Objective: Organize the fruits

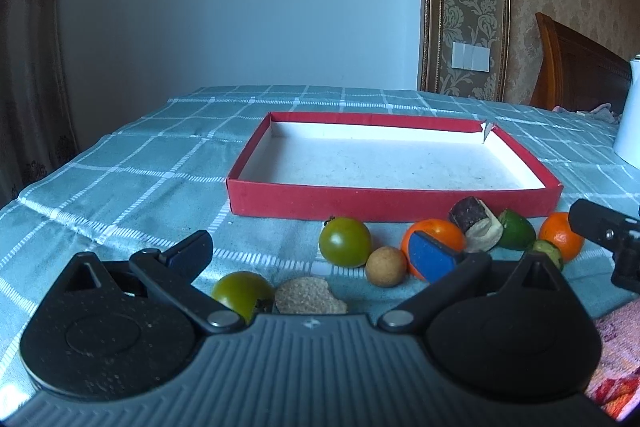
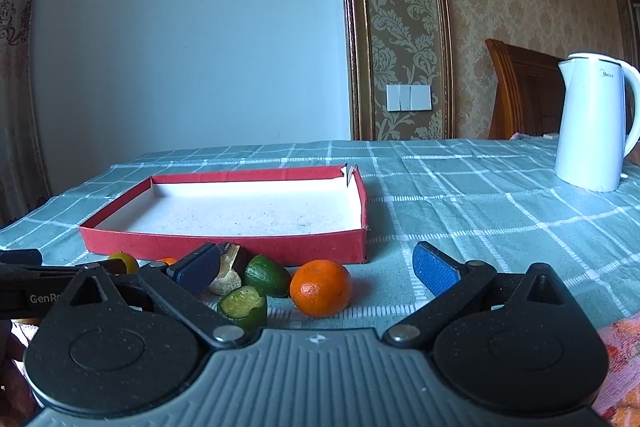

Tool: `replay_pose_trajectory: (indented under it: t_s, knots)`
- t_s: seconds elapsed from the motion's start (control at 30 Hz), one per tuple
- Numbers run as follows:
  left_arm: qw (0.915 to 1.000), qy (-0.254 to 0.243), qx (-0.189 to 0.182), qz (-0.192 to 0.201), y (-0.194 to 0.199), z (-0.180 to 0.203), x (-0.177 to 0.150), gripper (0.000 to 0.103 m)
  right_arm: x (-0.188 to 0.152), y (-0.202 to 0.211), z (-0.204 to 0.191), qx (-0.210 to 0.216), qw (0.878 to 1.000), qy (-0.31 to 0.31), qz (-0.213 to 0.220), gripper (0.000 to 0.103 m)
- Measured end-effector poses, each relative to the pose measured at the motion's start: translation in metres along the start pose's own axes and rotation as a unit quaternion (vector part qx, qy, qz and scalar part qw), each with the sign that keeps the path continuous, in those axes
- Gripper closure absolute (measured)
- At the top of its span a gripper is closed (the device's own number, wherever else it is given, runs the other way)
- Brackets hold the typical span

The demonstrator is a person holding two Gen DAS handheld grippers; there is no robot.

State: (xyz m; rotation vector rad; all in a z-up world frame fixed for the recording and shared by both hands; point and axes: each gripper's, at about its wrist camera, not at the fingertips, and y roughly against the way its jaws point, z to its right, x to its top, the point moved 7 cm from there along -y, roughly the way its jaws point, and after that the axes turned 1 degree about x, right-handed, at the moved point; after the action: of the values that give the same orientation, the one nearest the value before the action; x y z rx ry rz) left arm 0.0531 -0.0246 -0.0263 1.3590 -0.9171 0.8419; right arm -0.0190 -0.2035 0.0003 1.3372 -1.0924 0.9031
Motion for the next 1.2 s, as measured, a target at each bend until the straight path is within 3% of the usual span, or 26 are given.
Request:
replay_pose_trajectory:
  t_s: [0.9,1.2]
  knots:
    - [0.9987,-0.034,0.026,0.027,0.005,0.010,0.007,0.000,-0.007,0.000,0.006,0.008,1.000,-0.015,0.001,0.000]
    - [0.9973,-0.033,0.020,0.063,0.004,0.010,0.032,0.000,-0.009,0.000,0.005,0.010,1.000,-0.015,-0.001,0.000]
